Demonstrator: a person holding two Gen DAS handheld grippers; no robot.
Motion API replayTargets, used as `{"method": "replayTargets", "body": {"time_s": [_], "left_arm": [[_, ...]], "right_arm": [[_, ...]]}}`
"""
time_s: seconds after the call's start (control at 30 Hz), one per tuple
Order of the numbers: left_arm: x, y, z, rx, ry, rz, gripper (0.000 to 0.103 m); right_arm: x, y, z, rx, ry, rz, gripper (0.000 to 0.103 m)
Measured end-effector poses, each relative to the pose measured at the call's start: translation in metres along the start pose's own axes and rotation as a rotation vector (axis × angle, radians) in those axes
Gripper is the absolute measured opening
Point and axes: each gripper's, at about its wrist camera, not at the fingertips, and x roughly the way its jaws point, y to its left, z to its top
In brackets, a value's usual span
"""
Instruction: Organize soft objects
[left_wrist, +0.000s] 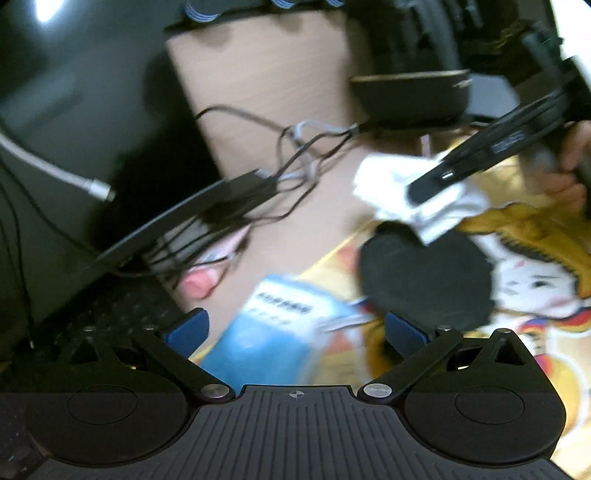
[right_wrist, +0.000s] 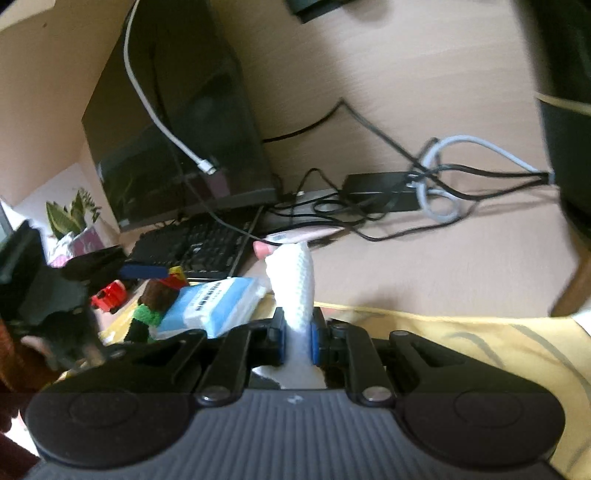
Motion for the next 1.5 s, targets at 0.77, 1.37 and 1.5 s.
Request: {"method": "replayTargets", "body": {"time_s": [0.77,1.37,1.5], "left_arm": [[0.002,-0.004,-0.023,-0.174,0.173,-0.224,0.103],[-0.06,0.039,-0.02,-0.257,-0.024,-0.108,0.103],[-0.054,0.064,-0.034,-0.355,0.0,0.015,0.103]], "right_arm": [[0.094,0.094,0.012,-0.184,0.177,0.1,0.014],[0.079,0.061,0.022,-0.17,0.146,-0.081,0.016],[0.087,0.077,0.027,-0.201,0.139,-0.058,0.016]]}}
